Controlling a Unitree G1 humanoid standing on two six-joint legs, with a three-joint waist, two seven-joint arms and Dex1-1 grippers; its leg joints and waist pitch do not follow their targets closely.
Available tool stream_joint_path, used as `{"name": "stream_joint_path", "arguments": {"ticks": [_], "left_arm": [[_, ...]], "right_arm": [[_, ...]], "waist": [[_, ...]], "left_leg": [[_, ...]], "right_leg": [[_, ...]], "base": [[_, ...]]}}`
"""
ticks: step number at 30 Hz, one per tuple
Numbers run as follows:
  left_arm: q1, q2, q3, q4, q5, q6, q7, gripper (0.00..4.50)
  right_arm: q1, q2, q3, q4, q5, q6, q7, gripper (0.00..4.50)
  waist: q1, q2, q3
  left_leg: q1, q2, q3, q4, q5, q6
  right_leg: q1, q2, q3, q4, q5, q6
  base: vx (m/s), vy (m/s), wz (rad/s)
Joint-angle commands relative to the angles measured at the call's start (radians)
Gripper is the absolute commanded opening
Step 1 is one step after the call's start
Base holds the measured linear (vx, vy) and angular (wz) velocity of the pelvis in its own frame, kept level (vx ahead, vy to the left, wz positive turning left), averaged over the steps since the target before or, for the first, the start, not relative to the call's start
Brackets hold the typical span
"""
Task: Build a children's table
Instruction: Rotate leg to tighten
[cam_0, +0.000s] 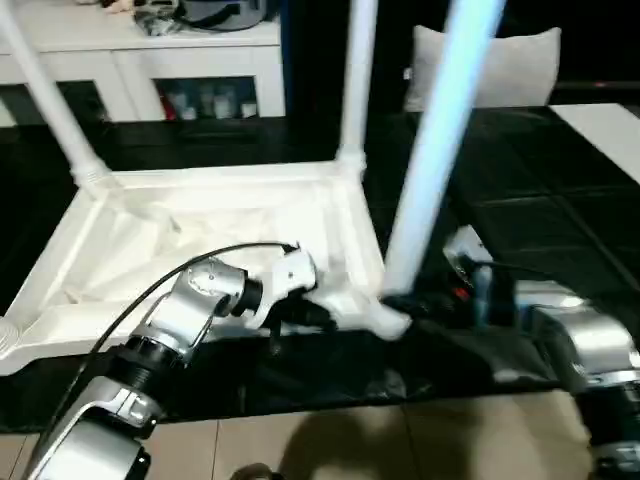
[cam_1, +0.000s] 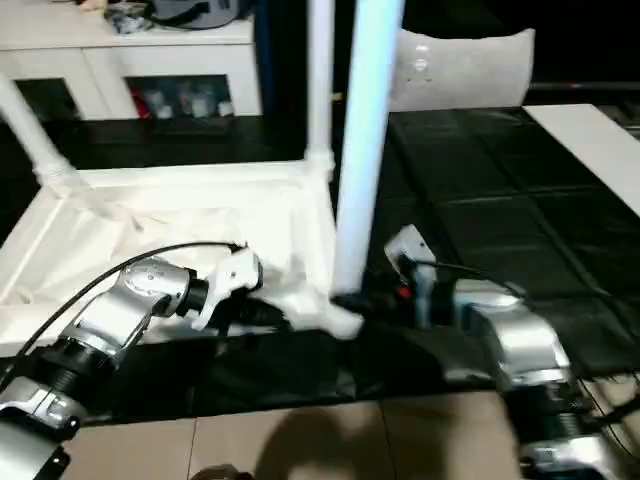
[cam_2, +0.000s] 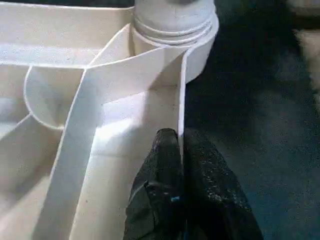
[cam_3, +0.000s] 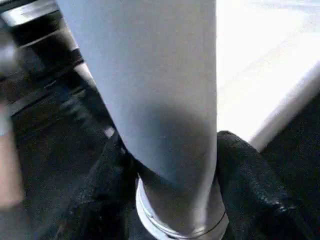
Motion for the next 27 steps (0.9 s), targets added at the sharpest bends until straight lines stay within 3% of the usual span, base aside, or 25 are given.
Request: {"name": "stream_joint_path", "arguments": {"ticks": [1,3,6,7,9,12,17,27], "left_arm": [[-0.032,-0.099,0.003,-0.023,-0.028,0.056,0.095,0.00],[-0.042,-0.121,0.014,-0.012,-0.023,0.071,0.139,0.00],[-0.063,-0.165,0.036,0.013,-0.002,0.093,0.239,0.00],[-0.065,-0.173,0.036,0.014,0.003,0.090,0.251,0.00],[-0.065,-0.182,0.035,0.010,0.010,0.090,0.265,0.00],[-0.059,-0.182,0.027,0.001,0.016,0.081,0.262,0.00],[-0.050,-0.160,0.015,-0.004,0.020,0.055,0.244,0.00],[-0.041,-0.092,-0.015,0.004,0.023,0.003,0.144,0.00]], "right_arm": [[-0.051,0.080,-0.045,0.057,-0.035,0.085,-0.250,1.99],[-0.060,0.101,-0.056,0.074,-0.051,0.082,-0.310,1.99],[-0.070,0.137,-0.072,0.098,-0.053,0.038,-0.373,1.99],[-0.068,0.145,-0.077,0.095,-0.045,0.023,-0.369,2.54],[-0.062,0.154,-0.075,0.081,-0.042,0.013,-0.359,2.68],[-0.053,0.151,-0.062,0.063,-0.064,0.009,-0.357,3.11],[-0.042,0.123,-0.060,0.064,-0.061,-0.020,-0.346,3.55],[0.010,-0.040,-0.043,0.011,-0.033,-0.083,-0.104,4.34]], "waist": [[-0.017,-0.018,-0.064],[-0.029,-0.018,-0.067],[-0.038,-0.020,-0.072],[-0.038,-0.019,-0.072],[-0.035,-0.020,-0.075],[-0.031,-0.017,-0.076],[-0.028,-0.015,-0.073],[-0.017,-0.019,-0.072]], "left_leg": [[0.014,0.031,-0.017,-0.078,-0.274,-0.009],[0.012,0.029,-0.017,-0.078,-0.263,-0.002],[0.010,0.027,-0.013,-0.073,-0.232,0.014],[0.010,0.025,-0.011,-0.070,-0.220,0.025],[0.005,0.027,-0.011,-0.070,-0.183,0.039],[0.009,0.031,-0.010,-0.069,-0.163,0.051],[0.011,0.031,-0.009,-0.071,-0.194,0.042],[0.010,0.032,-0.009,-0.070,-0.199,0.058]], "right_leg": [[0.049,-0.065,0.040,-0.095,-0.462,-0.125],[0.049,-0.064,0.042,-0.098,-0.445,-0.115],[0.050,-0.062,0.043,-0.095,-0.384,-0.128],[0.049,-0.061,0.044,-0.096,-0.364,-0.132],[0.055,-0.060,0.044,-0.088,-0.304,-0.146],[0.053,-0.058,0.045,-0.081,-0.246,-0.173],[0.054,-0.059,0.046,-0.085,-0.272,-0.169],[0.056,-0.061,0.046,-0.087,-0.290,-0.160]], "base": [[0.000,0.000,0.00],[0.000,0.000,0.00],[0.000,0.000,0.00],[0.000,0.000,0.00],[0.000,0.000,0.00],[0.000,0.000,0.00],[0.000,0.000,0.00],[0.000,0.000,0.00]]}}
